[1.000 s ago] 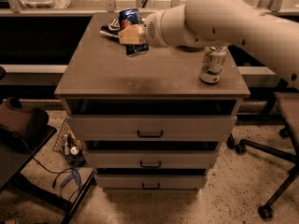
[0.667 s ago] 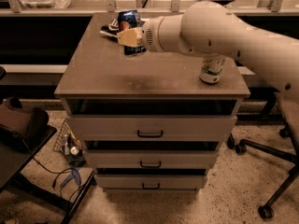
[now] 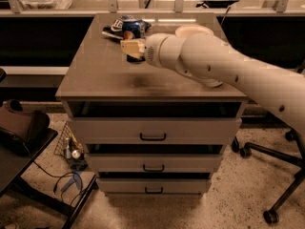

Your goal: Place pepsi can upright

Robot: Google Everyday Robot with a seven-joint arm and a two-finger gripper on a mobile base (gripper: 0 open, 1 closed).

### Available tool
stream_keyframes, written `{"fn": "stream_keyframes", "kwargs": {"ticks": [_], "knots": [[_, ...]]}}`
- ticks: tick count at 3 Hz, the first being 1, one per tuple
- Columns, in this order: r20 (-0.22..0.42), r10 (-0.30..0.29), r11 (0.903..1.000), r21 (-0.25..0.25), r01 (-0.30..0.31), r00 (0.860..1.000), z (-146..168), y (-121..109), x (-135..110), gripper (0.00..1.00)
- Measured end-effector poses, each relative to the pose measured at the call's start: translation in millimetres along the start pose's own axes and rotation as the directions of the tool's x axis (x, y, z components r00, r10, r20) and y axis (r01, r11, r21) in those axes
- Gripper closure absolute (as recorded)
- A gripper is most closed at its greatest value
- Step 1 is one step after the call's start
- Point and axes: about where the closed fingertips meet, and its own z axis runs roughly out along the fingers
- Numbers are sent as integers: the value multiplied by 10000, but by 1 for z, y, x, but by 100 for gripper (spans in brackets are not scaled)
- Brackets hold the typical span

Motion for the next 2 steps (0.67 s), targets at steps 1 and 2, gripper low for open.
{"fn": "stream_keyframes", "kwargs": {"ticks": [1, 2], "knots": [[362, 33, 9998, 181, -40, 9993, 9, -3, 6, 100], [681, 85, 9992, 372, -111, 9976, 23, -5, 13, 100]]}}
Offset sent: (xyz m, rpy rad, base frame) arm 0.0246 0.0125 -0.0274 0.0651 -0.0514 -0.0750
